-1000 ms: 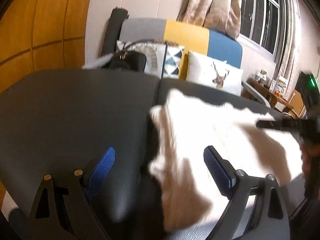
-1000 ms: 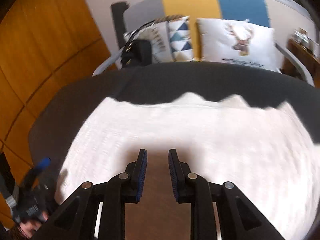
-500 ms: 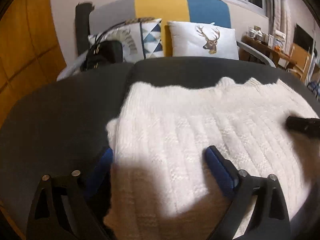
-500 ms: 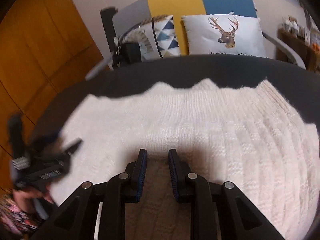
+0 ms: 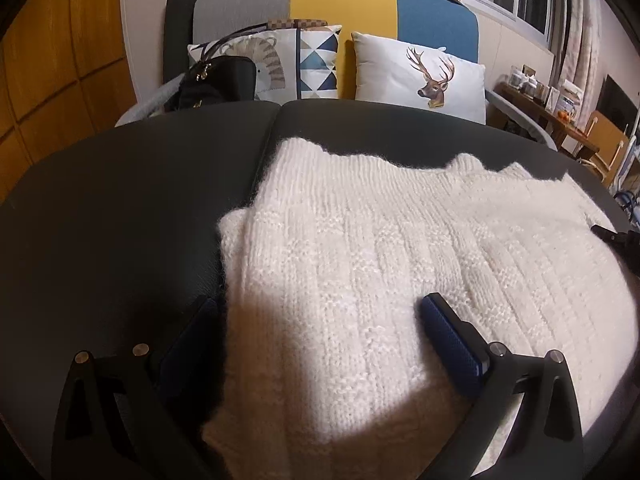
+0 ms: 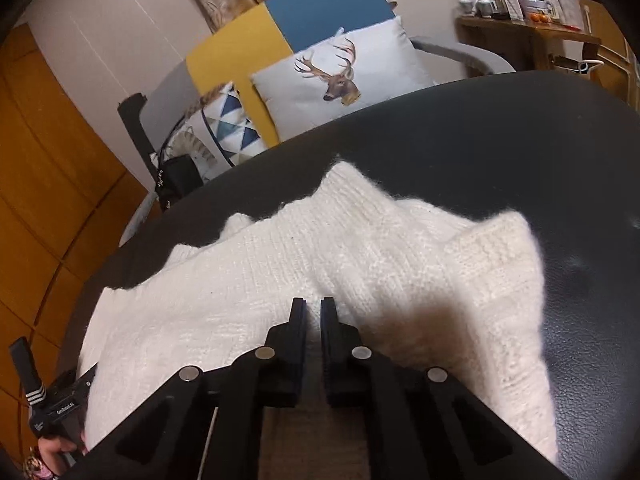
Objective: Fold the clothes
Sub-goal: 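Lift both grippers back above the folded sweater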
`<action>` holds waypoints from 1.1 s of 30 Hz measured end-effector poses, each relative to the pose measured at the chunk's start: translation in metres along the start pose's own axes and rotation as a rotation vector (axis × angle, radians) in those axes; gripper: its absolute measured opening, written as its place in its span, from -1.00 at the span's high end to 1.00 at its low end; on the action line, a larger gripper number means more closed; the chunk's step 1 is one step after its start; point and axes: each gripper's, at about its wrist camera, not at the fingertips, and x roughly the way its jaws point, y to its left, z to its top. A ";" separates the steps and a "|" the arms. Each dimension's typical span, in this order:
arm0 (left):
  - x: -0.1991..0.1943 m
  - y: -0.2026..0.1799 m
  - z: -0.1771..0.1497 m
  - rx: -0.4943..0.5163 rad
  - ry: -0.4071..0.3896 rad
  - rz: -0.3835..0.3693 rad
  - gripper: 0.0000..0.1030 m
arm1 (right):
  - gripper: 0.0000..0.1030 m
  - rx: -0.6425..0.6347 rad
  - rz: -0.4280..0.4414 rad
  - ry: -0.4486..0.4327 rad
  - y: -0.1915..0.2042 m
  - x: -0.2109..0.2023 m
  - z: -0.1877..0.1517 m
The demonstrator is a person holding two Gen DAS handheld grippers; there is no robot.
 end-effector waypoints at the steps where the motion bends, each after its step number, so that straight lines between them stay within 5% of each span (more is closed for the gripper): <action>1: 0.000 0.000 0.000 0.001 -0.001 0.002 -0.99 | 0.85 -0.003 -0.002 -0.004 0.004 -0.005 0.000; 4: 0.000 0.001 0.001 0.006 -0.003 0.010 -0.99 | 0.49 -0.012 -0.009 -0.016 0.015 -0.019 0.002; 9: -0.003 -0.001 0.000 0.021 -0.015 0.035 -0.99 | 0.49 -0.118 -0.050 -0.021 0.030 -0.034 -0.006; 13: -0.003 -0.001 0.000 0.021 -0.017 0.037 -0.99 | 0.50 -0.144 -0.170 -0.007 0.013 -0.023 -0.015; 17: -0.003 -0.002 0.000 0.023 -0.020 0.040 -0.99 | 0.54 -0.049 -0.140 -0.042 -0.009 -0.026 -0.018; 23: -0.002 -0.002 -0.001 0.019 -0.021 0.038 -0.99 | 0.49 -0.061 -0.118 -0.111 0.007 -0.050 -0.020; 33: -0.008 0.009 -0.006 -0.024 0.005 -0.006 -0.99 | 0.55 -0.120 -0.220 -0.044 -0.009 -0.034 -0.026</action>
